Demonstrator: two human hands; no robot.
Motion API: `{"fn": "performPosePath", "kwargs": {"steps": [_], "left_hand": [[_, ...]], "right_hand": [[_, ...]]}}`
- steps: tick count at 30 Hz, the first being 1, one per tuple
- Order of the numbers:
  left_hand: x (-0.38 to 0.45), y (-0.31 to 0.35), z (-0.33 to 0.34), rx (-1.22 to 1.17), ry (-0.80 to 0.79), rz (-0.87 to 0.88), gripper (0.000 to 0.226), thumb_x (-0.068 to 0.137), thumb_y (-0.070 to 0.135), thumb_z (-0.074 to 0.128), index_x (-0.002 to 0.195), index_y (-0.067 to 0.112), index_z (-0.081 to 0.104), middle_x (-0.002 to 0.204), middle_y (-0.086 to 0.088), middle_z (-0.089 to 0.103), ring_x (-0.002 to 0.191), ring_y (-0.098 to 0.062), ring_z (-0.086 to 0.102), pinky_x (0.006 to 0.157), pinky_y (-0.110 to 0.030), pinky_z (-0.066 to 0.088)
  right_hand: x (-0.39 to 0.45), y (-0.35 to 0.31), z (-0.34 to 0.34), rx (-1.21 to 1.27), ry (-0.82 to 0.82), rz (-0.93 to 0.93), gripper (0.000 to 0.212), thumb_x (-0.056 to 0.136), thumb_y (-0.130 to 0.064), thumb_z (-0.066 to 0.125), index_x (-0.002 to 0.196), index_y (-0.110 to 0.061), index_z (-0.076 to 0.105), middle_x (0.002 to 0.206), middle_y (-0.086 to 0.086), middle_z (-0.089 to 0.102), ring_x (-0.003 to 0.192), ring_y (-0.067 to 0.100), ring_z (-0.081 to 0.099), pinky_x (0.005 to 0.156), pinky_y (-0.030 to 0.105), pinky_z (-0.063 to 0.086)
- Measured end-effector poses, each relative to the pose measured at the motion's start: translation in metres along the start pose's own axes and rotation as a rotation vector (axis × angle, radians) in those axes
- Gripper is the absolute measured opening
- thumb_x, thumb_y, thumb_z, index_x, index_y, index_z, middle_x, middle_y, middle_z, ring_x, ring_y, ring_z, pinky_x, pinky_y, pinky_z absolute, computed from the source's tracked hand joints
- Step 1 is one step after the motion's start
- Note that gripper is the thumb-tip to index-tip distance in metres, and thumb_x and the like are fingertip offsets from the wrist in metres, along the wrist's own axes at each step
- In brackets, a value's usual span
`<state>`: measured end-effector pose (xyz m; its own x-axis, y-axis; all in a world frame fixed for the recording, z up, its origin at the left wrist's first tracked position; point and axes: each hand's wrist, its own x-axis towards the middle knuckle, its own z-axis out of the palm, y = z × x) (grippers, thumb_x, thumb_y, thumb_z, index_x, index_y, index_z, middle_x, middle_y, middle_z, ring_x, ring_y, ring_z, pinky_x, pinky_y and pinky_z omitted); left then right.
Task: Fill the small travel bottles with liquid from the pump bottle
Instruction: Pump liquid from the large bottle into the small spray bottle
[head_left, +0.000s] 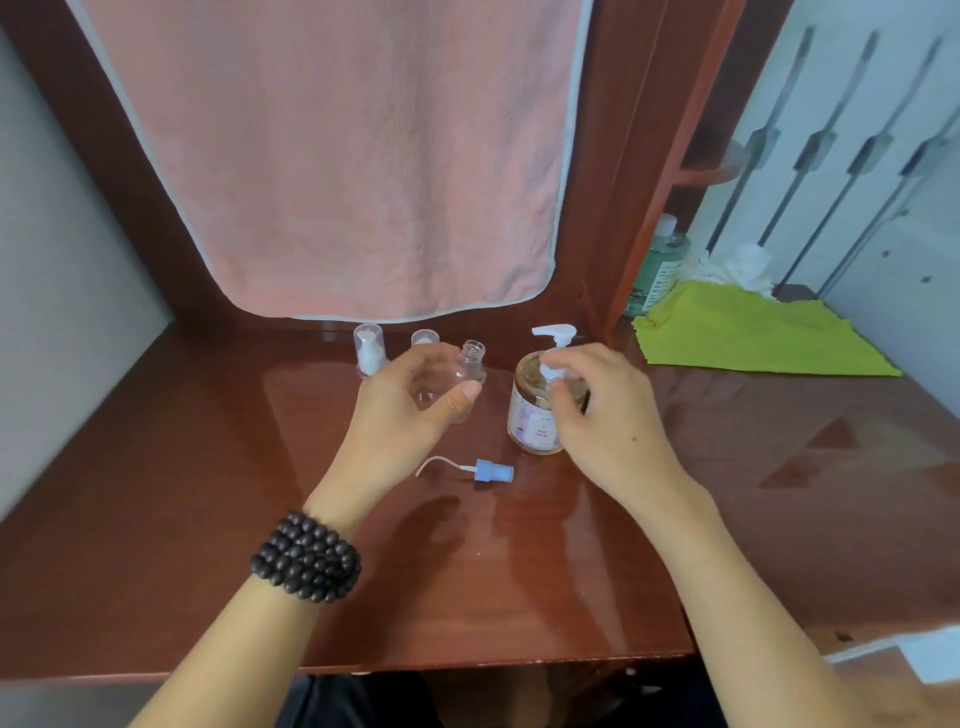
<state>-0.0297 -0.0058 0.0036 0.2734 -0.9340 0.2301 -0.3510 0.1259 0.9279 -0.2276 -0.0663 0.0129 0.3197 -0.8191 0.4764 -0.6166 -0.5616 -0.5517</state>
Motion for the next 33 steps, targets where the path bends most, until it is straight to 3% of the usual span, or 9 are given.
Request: {"fn": "performPosePath", "kwargs": {"steps": [2,4,7,11,22,33], "left_hand": [[0.008,0.004,0.012,0.095,-0.017,0.023,0.022,0.092,0.020,0.073,0.113,0.023,0.067,0.091,0.011,0.074,0.078,0.003,0.069,0.072,-0.017,0.051],[0.019,0.005,0.023,0.249,-0.005,0.067,0.024,0.091,0.026,0.072,0.114,0.021,0.067,0.094,0.011,0.072,0.087,0.000,0.067,0.076,-0.017,0.051],[0.033,0.003,0.039,0.461,0.022,0.142,0.028,0.090,0.028,0.072,0.113,0.012,0.066,0.096,0.000,0.071,0.091,-0.017,0.065,0.083,-0.032,0.052],[0.043,0.000,0.053,0.586,0.037,0.217,0.027,0.090,0.028,0.072,0.103,0.007,0.063,0.087,-0.008,0.067,0.084,-0.028,0.062,0.076,-0.044,0.049],[0.055,0.005,0.062,0.502,0.037,0.334,0.025,0.087,0.003,0.069,0.111,0.006,0.062,0.102,-0.010,0.065,0.095,-0.028,0.063,0.083,-0.048,0.052],[0.053,-0.009,0.073,0.487,0.037,0.379,0.033,0.087,-0.001,0.065,0.119,0.005,0.062,0.102,-0.011,0.068,0.092,-0.031,0.064,0.079,-0.049,0.053]], "right_hand": [[0.014,0.004,-0.015,-0.070,0.016,-0.035,0.032,0.089,-0.012,0.053,0.117,-0.018,0.068,0.116,-0.004,0.063,0.107,0.023,0.057,0.094,0.047,0.045],[0.024,0.011,-0.022,-0.159,-0.032,-0.065,0.035,0.092,-0.013,0.056,0.125,-0.017,0.064,0.128,-0.004,0.059,0.117,0.022,0.051,0.095,0.040,0.037],[0.027,0.022,-0.021,-0.263,-0.078,-0.113,0.034,0.093,-0.014,0.059,0.126,-0.018,0.064,0.131,-0.008,0.057,0.121,0.017,0.044,0.086,0.034,0.025],[0.025,0.031,-0.016,-0.300,-0.056,-0.160,0.036,0.090,-0.012,0.061,0.125,-0.018,0.065,0.131,-0.011,0.056,0.118,0.013,0.044,0.082,0.034,0.022],[0.028,0.039,-0.010,-0.337,-0.010,-0.253,0.039,0.085,-0.009,0.058,0.122,-0.015,0.068,0.126,-0.006,0.061,0.115,0.015,0.055,0.085,0.040,0.031],[0.024,0.048,-0.005,-0.293,-0.018,-0.241,0.048,0.075,-0.009,0.053,0.117,-0.019,0.074,0.128,-0.008,0.066,0.103,0.008,0.063,0.083,0.038,0.028]]}}
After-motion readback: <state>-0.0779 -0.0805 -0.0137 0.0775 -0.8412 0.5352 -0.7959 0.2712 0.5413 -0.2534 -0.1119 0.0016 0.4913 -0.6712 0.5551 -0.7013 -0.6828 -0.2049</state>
